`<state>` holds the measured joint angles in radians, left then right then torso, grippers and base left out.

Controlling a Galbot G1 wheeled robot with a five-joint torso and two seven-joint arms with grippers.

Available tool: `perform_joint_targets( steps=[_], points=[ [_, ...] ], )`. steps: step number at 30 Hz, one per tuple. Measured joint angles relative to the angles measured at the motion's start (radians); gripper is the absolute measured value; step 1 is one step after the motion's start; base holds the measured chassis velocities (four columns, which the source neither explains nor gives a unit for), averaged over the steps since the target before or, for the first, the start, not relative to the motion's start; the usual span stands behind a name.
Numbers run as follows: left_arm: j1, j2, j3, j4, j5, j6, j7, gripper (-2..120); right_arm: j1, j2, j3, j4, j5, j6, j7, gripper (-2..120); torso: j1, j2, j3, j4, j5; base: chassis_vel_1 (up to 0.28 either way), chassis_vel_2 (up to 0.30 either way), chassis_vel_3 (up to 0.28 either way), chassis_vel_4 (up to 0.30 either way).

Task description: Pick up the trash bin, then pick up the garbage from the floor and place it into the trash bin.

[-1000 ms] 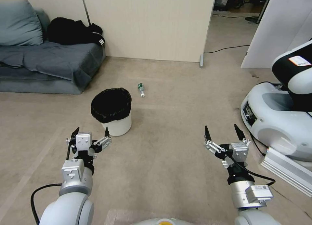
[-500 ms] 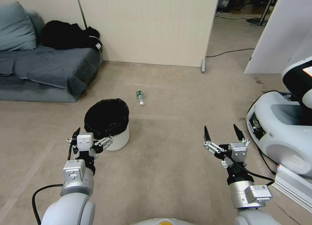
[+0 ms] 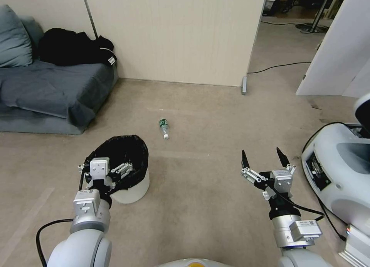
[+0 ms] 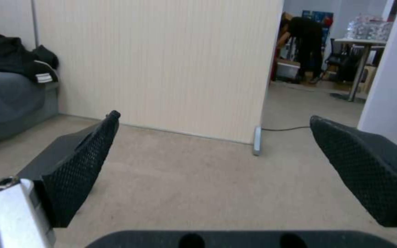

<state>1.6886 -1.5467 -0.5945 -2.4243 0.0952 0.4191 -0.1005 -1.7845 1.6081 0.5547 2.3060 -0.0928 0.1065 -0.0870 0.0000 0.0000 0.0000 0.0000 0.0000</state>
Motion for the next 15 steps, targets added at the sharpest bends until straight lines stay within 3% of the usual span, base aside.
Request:
perform_joint_targets(
  steps=[8, 15],
  points=[
    [0.002, 0.004, -0.006, -0.005, -0.004, 0.002, 0.000, 100, 0.001, 0.000, 0.002, -0.006, 0.018, 0.045, -0.015, 100, 0.000, 0.000, 0.000, 0.0001, 0.0000, -0.152, 0.164, 0.144, -0.151],
    [0.003, 0.005, -0.012, -0.010, -0.007, 0.007, -0.004, 100, 0.001, 0.000, 0.005, -0.006, 0.018, 0.054, -0.019, 100, 0.000, 0.000, 0.000, -0.0001, 0.0000, -0.006, 0.009, 0.015, -0.012]
  ],
)
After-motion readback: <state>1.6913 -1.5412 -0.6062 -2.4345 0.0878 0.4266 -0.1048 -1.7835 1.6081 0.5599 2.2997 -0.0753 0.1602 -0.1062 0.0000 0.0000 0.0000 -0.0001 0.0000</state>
